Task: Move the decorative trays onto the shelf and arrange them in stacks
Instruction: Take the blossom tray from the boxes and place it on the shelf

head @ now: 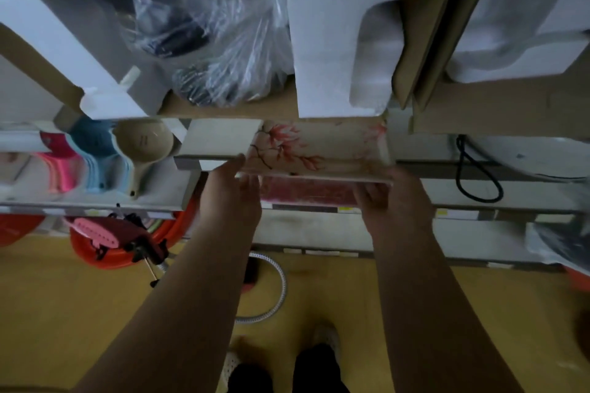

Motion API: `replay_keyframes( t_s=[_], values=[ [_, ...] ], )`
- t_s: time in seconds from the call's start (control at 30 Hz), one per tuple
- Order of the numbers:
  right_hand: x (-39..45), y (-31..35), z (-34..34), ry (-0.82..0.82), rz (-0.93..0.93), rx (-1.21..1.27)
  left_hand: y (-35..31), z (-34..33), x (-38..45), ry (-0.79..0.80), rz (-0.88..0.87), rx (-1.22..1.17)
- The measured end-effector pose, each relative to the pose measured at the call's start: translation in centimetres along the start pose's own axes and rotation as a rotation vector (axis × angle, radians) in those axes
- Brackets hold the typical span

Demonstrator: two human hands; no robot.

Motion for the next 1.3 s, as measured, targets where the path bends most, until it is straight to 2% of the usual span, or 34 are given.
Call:
replay_keyframes(
  t_s=[0.07, 0.17, 0.27, 0.37, 0.43, 0.57, 0.63, 0.7, 0.93, 1.1, 1.17, 1.3],
  values=[
    [-0.8, -0.1, -0.8, 0.107, 0.018, -0.100, 0.6, -1.1, -0.3, 0.022, 0.074, 0.032],
    [-2.6, -0.4, -0.6, 0.266, 0.030, -0.020, 1.5, -0.9, -0.6, 0.023, 0.197, -0.198],
    [-4.9, -0.6, 0.4, 0.393, 0.050, 0.096, 1.2, 0.0, -3.8, 0.170, 0.164, -0.251],
    [-6.3, -2.0, 1.2, 0.365, 0.020, 0.166, 0.8, 2.0, -7.4, 0.327, 0.098, -0.231],
    [-8.0, -3.2, 1.1, 0.315, 0.001, 0.199, 1.0, 4.2, -9.1, 0.361, 0.084, -0.289],
    [-13.1, -8.1, 1.4, 0.260, -0.096, 0.199, 0.2, 11.8, -12.6, 0.239, 0.051, -0.472],
    [-16.9, -11.3, 1.1, 0.307, -0.148, 0.175, -1.7, 15.4, -15.7, 0.303, 0.010, -0.537],
    [-21.0, -14.7, 0.8, 0.377, -0.182, 0.098, -3.8, 20.3, -18.8, 0.287, -0.063, -0.621],
    [-37.9, -29.4, -1.9, 0.781, -0.462, -0.227, -7.0, 41.1, -30.8, -0.051, -0.275, -0.991],
    [-47.1, -39.2, -0.1, 0.875, -0.631, -0.368, -7.5, 52.7, -39.3, -0.207, -0.421, -1.158],
    [-49.7, -42.7, 1.0, 0.884, -0.687, -0.443, -7.8, 56.5, -41.9, -0.210, -0.504, -1.170],
    [-54.0, -48.4, 1.7, 0.935, -0.766, -0.575, -8.5, 61.9, -45.4, -0.103, -0.675, -1.195]
  ],
)
Point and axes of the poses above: each hand's wrist, its own x-axis towards the middle knuckle, its own z-axis out of the back of the hand, y = z × x, the point moved 9 cm from there along x, towards the middle knuckle, and after that the axes turned 7 degrees about -x, right-handed, at the moved point
